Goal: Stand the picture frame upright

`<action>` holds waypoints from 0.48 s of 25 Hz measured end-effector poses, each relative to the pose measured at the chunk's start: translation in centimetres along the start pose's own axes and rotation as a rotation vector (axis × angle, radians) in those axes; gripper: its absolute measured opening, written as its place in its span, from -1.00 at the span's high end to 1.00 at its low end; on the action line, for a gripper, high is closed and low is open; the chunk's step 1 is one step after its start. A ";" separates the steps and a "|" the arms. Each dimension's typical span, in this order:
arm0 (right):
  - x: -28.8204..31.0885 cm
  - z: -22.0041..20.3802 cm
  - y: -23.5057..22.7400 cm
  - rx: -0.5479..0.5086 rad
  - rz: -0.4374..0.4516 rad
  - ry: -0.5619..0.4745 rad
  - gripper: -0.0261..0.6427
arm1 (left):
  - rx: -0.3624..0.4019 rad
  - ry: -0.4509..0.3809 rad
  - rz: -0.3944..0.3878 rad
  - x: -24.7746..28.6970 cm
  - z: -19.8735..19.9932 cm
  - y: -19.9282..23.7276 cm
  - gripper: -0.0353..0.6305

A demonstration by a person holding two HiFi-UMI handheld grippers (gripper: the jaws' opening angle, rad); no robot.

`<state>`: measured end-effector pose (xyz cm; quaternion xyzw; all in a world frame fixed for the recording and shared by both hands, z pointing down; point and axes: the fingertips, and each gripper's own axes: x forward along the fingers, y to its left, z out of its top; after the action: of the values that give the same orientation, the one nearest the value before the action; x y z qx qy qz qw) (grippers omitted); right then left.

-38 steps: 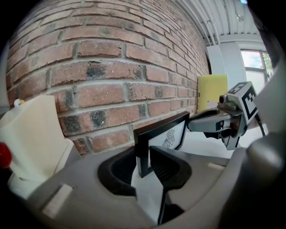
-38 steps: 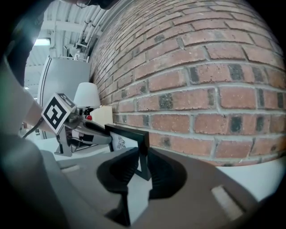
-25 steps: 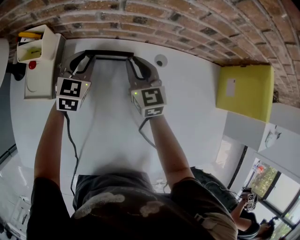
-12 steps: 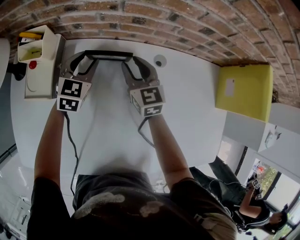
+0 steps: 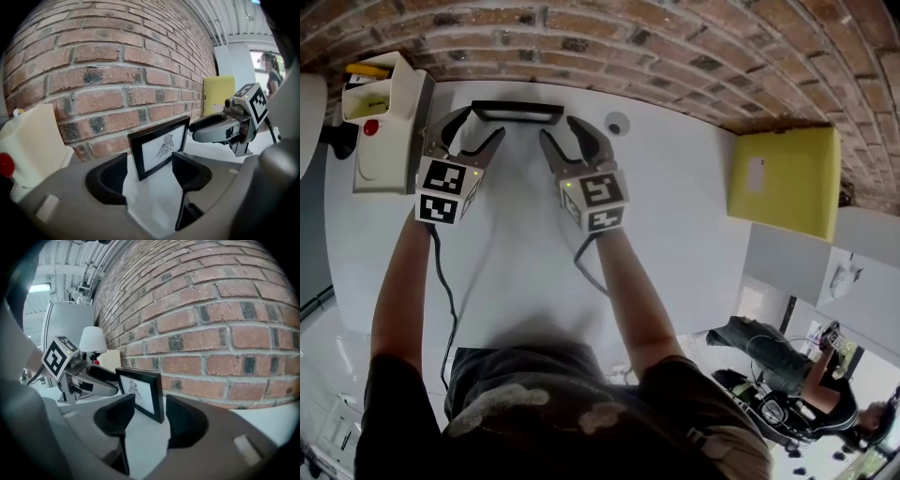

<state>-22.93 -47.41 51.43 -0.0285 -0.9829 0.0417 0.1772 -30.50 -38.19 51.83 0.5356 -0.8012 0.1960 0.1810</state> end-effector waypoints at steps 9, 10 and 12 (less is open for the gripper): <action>-2.9 0.8 1.2 -0.005 0.008 -0.010 0.06 | -0.123 -0.033 0.055 -4.5 0.7 -1.2 -0.19; -3.4 1.1 1.3 -0.003 0.004 -0.018 0.06 | -0.133 -0.041 0.064 -5.4 0.9 -1.4 -0.18; -4.6 1.6 1.4 -0.004 -0.001 -0.033 0.06 | -0.129 -0.055 0.082 -7.2 1.0 -2.0 -0.18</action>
<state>-19.15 -46.42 48.21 -0.0277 -0.9857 0.0401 0.1611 -26.16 -33.71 47.61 0.4946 -0.8382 0.1364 0.1848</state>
